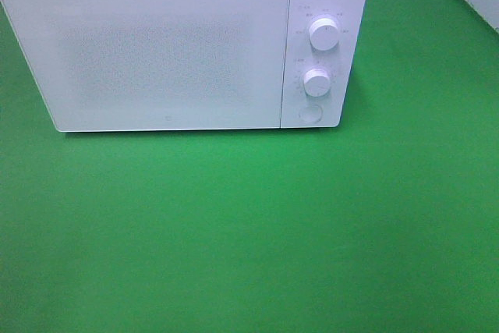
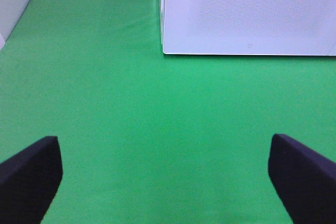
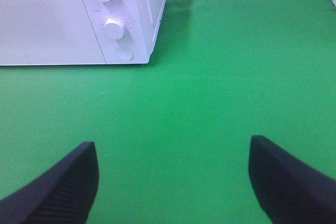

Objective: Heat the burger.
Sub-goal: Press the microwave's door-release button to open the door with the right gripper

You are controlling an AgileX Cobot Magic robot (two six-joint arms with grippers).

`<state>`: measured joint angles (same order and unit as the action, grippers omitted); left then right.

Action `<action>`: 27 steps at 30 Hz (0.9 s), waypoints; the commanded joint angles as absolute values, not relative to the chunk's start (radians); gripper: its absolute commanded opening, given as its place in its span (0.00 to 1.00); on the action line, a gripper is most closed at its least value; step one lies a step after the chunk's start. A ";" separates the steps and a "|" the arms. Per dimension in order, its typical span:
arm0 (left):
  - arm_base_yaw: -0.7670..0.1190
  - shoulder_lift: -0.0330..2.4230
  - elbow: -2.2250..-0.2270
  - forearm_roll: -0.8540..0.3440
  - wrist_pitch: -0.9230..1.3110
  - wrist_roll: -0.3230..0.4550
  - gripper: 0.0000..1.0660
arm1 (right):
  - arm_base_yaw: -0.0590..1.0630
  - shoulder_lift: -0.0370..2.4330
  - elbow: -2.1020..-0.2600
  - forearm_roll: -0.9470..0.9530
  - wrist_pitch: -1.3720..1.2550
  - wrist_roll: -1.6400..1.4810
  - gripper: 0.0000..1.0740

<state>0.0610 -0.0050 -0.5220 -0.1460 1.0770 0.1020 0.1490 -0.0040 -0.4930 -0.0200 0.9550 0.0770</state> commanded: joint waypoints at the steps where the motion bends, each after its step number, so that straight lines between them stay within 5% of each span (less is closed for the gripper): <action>1: 0.065 -0.018 -0.517 -0.146 1.071 0.097 0.96 | 0.141 -0.031 -0.491 -0.023 0.956 0.066 0.71; 15: 0.065 -0.018 -0.517 -0.146 1.071 0.097 0.96 | 0.141 -0.023 -0.520 -0.024 0.778 0.080 0.71; 27: 0.065 -0.010 -0.517 -0.147 1.071 0.097 0.96 | 0.142 0.220 -0.479 -0.023 0.587 0.080 0.71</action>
